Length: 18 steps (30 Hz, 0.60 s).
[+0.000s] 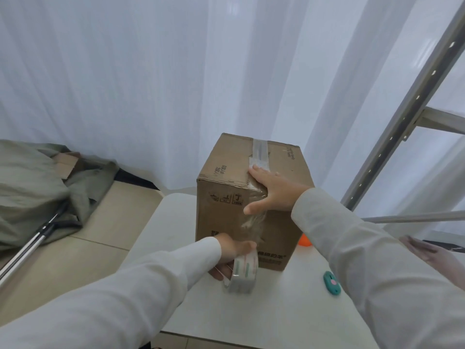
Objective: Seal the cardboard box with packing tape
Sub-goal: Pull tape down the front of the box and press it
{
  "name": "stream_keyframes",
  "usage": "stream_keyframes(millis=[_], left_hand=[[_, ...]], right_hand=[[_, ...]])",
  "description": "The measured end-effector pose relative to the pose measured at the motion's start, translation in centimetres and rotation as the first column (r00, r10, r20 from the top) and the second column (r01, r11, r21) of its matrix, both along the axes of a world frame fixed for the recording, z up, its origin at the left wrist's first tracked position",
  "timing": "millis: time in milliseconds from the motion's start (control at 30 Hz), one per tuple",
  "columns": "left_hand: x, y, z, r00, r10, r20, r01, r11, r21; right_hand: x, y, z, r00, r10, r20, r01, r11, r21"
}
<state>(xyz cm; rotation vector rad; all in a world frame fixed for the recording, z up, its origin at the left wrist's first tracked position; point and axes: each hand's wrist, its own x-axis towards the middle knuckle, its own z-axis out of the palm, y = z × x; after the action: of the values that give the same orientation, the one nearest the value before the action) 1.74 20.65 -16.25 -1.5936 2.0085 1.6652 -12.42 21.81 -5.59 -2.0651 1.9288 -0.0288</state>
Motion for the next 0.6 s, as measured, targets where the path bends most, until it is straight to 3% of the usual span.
stream_keyframes(millis=[167,600], left_hand=[[-0.2,0.2,0.7,0.995,-0.102,-0.014,0.103,0.986,0.127],[0.1,-0.3,0.5,0.994,-0.109,0.006,0.109,0.993,0.049]], right_hand=[[-0.4,-1.0,-1.5,0.995,0.001,-0.098,-0.01,0.995,-0.095],[-0.1,0.0,-3.6,0.957,-0.073,-0.281,-0.042,0.923,-0.383]])
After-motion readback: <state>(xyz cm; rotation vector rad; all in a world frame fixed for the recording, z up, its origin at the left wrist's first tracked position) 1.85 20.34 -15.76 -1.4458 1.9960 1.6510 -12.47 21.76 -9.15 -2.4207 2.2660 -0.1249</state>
